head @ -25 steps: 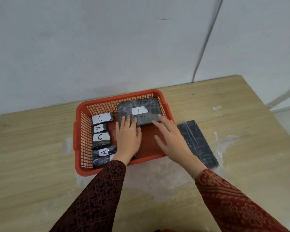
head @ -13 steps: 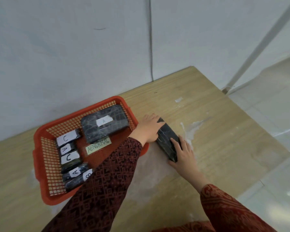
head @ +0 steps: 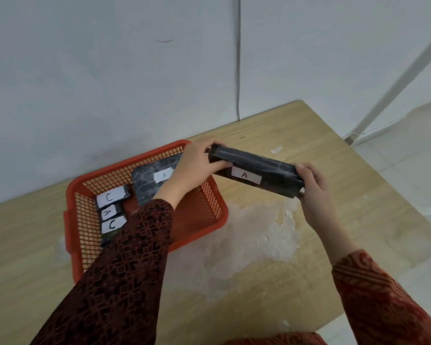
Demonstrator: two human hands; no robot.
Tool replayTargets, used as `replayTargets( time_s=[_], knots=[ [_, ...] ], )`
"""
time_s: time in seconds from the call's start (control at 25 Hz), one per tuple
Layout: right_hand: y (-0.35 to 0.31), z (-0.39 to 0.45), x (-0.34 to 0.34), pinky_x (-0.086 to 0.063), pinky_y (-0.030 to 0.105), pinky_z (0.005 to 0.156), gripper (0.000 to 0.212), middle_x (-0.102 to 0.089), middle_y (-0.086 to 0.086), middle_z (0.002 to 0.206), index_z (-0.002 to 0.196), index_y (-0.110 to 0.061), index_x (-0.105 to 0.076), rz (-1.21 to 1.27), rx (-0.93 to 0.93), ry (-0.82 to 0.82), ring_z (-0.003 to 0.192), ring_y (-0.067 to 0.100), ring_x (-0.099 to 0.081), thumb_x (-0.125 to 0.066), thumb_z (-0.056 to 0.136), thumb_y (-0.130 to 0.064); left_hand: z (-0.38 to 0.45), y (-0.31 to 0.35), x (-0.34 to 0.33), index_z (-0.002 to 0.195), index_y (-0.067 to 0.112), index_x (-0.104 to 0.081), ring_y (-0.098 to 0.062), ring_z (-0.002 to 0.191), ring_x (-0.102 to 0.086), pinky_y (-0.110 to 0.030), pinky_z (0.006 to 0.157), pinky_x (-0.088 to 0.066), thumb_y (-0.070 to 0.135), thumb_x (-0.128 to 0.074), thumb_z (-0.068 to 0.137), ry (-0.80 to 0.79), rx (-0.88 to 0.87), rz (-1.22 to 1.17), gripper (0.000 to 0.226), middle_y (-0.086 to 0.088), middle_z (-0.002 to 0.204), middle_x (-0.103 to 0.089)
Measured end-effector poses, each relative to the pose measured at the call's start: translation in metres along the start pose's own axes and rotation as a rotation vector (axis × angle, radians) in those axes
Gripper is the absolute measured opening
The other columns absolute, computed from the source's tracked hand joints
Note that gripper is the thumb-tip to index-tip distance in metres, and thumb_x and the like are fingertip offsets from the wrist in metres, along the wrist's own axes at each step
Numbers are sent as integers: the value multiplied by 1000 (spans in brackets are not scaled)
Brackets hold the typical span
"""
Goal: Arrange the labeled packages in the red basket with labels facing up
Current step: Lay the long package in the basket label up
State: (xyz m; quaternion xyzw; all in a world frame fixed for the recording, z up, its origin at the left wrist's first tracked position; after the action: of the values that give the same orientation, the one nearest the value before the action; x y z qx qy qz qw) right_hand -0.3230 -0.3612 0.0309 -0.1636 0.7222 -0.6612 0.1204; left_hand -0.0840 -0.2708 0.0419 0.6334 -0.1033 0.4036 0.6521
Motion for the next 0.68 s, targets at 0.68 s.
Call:
replayTargets(
  time_s=[0.68],
  knots=[
    [39, -24, -155, -43, 37, 96, 59, -46, 15, 130, 138, -13, -37, -813, 310, -498, 115, 29, -47, -64, 86, -18, -170, -92, 26, 117, 4, -62, -28, 111, -62, -45, 97, -51, 26, -72, 83, 588, 860, -133, 42, -8, 115, -67]
  ],
)
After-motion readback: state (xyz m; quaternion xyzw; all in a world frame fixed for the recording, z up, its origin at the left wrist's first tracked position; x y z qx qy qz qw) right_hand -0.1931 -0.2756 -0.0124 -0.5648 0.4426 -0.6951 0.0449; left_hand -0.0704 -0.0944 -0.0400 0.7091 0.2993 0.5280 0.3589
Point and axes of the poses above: each hand's wrist, its own z-axis towards the middle knuckle, its own x-axis out of the back of the hand, y = z × x, the point moved 1 cm from there along z, towards the middle knuckle
